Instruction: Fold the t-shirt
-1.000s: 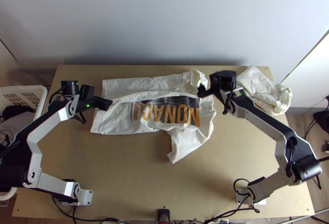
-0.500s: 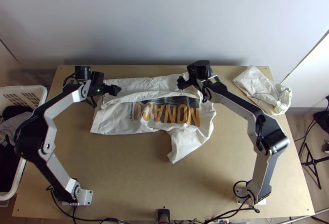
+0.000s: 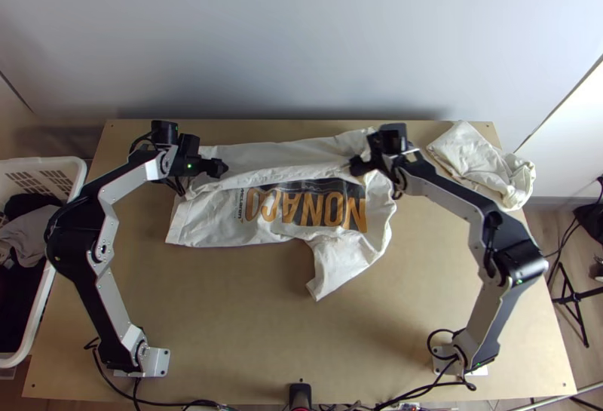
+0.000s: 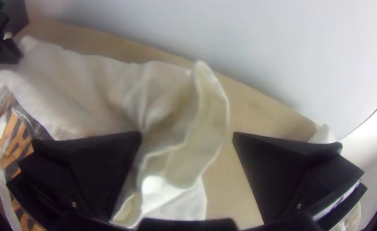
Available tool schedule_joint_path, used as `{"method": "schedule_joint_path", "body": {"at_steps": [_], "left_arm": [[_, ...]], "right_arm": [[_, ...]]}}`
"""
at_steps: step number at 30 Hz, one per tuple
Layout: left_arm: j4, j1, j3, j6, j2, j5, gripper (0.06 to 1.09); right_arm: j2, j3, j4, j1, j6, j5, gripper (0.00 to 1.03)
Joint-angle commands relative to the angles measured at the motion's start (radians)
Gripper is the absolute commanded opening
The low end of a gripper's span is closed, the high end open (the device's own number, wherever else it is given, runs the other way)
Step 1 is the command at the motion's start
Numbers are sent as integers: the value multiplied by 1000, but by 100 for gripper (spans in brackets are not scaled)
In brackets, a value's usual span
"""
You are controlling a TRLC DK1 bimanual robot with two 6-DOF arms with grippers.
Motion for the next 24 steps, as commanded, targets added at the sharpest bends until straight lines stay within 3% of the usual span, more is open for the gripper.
{"method": "schedule_joint_path", "body": {"at_steps": [1, 15, 21, 24], "left_arm": [[-16, 0, 5, 9, 13, 1, 94], [-49, 4, -4, 30, 5, 1, 94], [-63, 13, -45, 19, -133, 1, 94], [-77, 17, -67, -1, -213, 1, 102]], "right_arm": [[-100, -125, -3, -77, 2, 2, 98], [-204, -249, -28, -180, 19, 5, 98], [-362, -294, -83, -138, 67, 5, 98], [-416, -286, -130, -108, 73, 5, 98]]}}
